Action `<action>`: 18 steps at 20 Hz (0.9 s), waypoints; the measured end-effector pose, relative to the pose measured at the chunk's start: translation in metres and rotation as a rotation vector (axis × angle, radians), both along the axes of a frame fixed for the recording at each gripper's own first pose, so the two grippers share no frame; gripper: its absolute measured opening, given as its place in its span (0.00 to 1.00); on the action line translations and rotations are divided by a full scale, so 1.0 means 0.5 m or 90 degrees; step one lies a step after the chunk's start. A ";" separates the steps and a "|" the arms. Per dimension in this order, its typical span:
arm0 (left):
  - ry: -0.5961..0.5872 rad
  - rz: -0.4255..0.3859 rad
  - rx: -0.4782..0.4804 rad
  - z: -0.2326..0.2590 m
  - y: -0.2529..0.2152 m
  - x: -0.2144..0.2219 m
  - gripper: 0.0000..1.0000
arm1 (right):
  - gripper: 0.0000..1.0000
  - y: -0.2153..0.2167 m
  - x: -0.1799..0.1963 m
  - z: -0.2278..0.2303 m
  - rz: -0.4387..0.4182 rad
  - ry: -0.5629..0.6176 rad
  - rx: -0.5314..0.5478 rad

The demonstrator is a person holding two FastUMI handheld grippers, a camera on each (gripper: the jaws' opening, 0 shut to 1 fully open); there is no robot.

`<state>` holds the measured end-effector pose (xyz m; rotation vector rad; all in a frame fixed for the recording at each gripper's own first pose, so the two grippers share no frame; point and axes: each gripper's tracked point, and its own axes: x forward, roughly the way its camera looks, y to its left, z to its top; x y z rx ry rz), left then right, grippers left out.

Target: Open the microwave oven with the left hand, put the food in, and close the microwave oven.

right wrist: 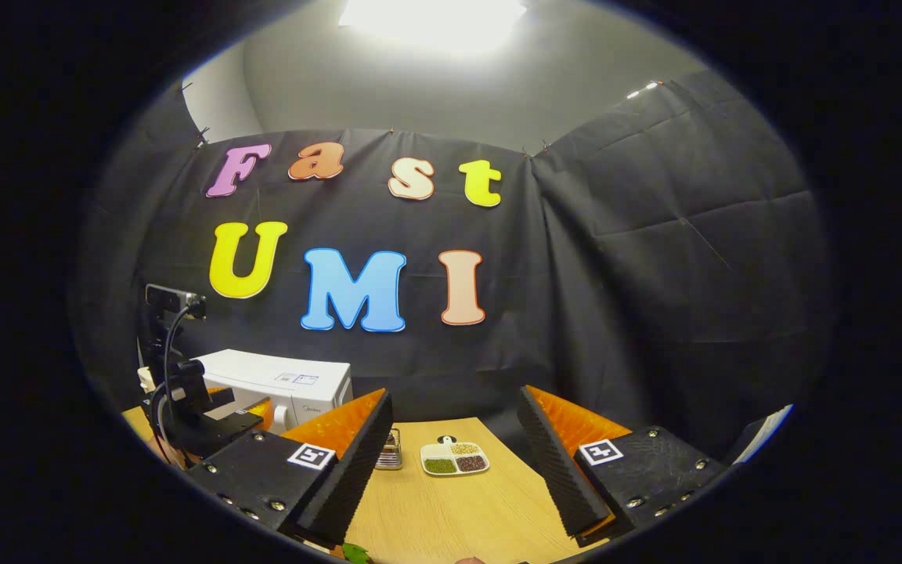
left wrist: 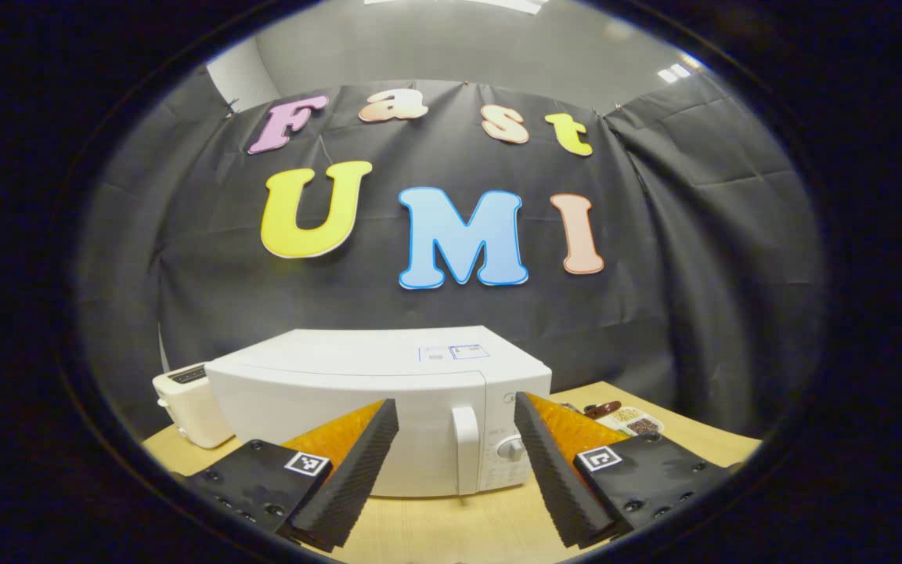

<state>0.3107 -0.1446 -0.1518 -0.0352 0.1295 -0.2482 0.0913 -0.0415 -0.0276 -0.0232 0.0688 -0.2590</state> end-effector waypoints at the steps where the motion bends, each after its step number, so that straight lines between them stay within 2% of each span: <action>1: 0.005 -0.002 0.004 -0.018 -0.004 0.011 0.97 | 0.97 -0.001 0.000 -0.002 -0.008 0.002 -0.002; 6: 0.048 -0.015 0.011 -0.100 -0.039 0.062 0.99 | 0.97 -0.015 -0.012 -0.018 -0.044 0.025 -0.017; 11: 0.081 -0.033 0.036 -0.170 -0.072 0.094 0.87 | 0.97 -0.030 -0.031 -0.028 -0.073 0.043 -0.021; 14: 0.093 -0.035 0.042 -0.191 -0.082 0.102 0.65 | 0.97 -0.036 -0.038 -0.034 -0.086 0.048 -0.016; 16: 0.089 -0.031 0.047 -0.196 -0.081 0.108 0.54 | 0.97 -0.039 -0.038 -0.039 -0.090 0.055 -0.017; 17: 0.085 -0.019 0.056 -0.194 -0.074 0.113 0.53 | 0.97 -0.037 -0.038 -0.037 -0.090 0.055 -0.016; 18: 0.088 -0.015 0.058 -0.193 -0.067 0.111 0.45 | 0.97 -0.036 -0.039 -0.036 -0.092 0.055 -0.015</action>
